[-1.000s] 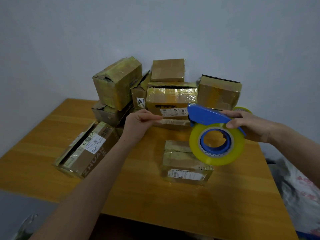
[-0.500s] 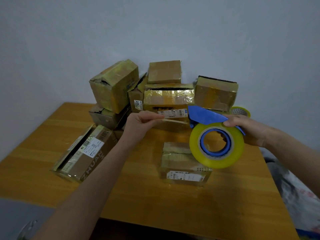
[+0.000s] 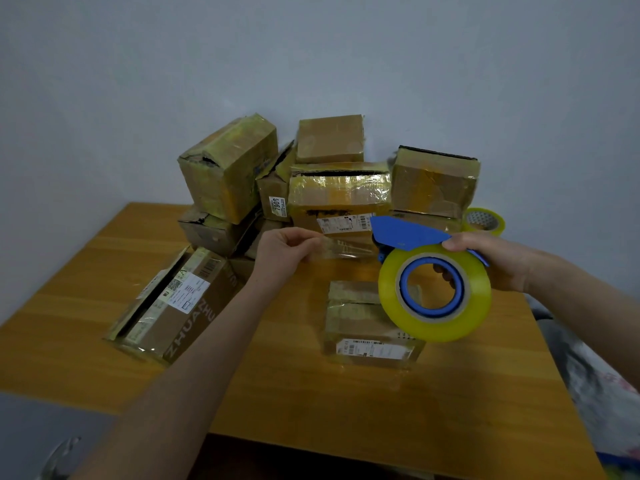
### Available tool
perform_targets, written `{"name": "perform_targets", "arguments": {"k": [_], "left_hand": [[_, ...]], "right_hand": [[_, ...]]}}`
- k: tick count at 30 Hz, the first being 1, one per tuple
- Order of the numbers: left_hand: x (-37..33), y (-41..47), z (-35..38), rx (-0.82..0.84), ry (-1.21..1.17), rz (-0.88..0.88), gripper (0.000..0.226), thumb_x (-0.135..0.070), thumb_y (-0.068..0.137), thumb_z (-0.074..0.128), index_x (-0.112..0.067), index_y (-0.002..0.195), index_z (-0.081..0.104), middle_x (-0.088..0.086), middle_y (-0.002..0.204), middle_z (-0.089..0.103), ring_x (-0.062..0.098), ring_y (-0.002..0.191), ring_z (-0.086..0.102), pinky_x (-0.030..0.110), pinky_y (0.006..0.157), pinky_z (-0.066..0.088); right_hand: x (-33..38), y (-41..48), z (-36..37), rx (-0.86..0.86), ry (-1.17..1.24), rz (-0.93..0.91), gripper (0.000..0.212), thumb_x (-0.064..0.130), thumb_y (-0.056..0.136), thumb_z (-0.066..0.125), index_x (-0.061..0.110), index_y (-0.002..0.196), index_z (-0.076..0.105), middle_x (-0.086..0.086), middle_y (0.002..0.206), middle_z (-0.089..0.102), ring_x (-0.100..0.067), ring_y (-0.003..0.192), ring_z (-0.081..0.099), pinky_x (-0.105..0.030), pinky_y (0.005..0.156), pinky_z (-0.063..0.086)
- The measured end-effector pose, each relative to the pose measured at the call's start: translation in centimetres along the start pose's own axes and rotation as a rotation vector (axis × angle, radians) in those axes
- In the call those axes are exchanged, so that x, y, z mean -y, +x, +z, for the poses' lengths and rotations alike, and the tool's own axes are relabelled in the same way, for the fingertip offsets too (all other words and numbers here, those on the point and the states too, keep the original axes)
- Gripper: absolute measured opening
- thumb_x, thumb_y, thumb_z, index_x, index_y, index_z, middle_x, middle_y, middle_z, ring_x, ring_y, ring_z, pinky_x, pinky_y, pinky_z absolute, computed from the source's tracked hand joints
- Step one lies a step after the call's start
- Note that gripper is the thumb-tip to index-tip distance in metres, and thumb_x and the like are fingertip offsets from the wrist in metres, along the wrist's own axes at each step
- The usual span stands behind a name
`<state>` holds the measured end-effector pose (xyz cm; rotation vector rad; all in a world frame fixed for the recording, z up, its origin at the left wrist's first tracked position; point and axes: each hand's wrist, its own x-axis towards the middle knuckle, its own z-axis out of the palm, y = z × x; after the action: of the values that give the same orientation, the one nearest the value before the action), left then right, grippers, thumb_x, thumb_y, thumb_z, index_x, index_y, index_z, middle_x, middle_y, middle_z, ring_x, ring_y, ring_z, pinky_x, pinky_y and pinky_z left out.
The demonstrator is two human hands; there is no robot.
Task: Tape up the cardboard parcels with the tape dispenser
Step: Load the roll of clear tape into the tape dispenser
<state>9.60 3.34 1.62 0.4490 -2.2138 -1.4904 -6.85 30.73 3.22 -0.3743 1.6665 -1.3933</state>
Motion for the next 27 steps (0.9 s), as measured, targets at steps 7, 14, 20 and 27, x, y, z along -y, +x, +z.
{"name": "perform_targets", "arguments": {"k": [7, 14, 20, 27], "left_hand": [[0.5, 0.2, -0.7, 0.090, -0.038, 0.030, 0.022, -0.008, 0.091, 0.059, -0.022, 0.105, 0.068, -0.014, 0.083, 0.073, -0.009, 0.076, 0.064, 0.007, 0.068, 0.046], [1.4, 0.2, -1.1, 0.136, -0.161, 0.045, 0.025, 0.001, 0.092, 0.055, -0.018, 0.090, 0.071, -0.009, 0.103, 0.071, 0.006, 0.105, 0.064, 0.017, 0.086, 0.052], [2.5, 0.1, -1.6, 0.093, -0.034, 0.003, 0.027, -0.003, 0.086, 0.064, -0.029, 0.093, 0.072, 0.001, 0.121, 0.055, 0.011, 0.107, 0.052, 0.021, 0.084, 0.048], [3.4, -1.8, -0.8, 0.038, -0.101, -0.034, 0.022, -0.008, 0.083, 0.069, -0.026, 0.096, 0.073, -0.002, 0.112, 0.060, 0.004, 0.100, 0.056, 0.023, 0.084, 0.050]], "right_hand": [[0.4, -0.1, 0.0, 0.004, -0.103, 0.015, 0.078, 0.039, 0.040, 0.088, 0.008, 0.107, 0.064, -0.012, 0.092, 0.074, -0.022, 0.073, 0.071, -0.031, 0.061, 0.059], [1.0, -0.1, 0.2, 0.010, -0.233, -0.085, 0.076, 0.037, 0.042, 0.083, 0.025, 0.115, 0.065, -0.007, 0.104, 0.074, -0.024, 0.089, 0.072, -0.030, 0.070, 0.060], [1.9, -0.5, 0.4, 0.014, -0.408, -0.141, 0.070, 0.034, 0.050, 0.082, 0.030, 0.117, 0.063, 0.000, 0.104, 0.073, -0.021, 0.093, 0.071, -0.030, 0.076, 0.056], [2.4, -0.4, 0.8, 0.021, -0.511, -0.131, 0.063, 0.038, 0.053, 0.080, 0.034, 0.114, 0.063, 0.005, 0.100, 0.073, -0.015, 0.089, 0.070, -0.026, 0.074, 0.055]]}}
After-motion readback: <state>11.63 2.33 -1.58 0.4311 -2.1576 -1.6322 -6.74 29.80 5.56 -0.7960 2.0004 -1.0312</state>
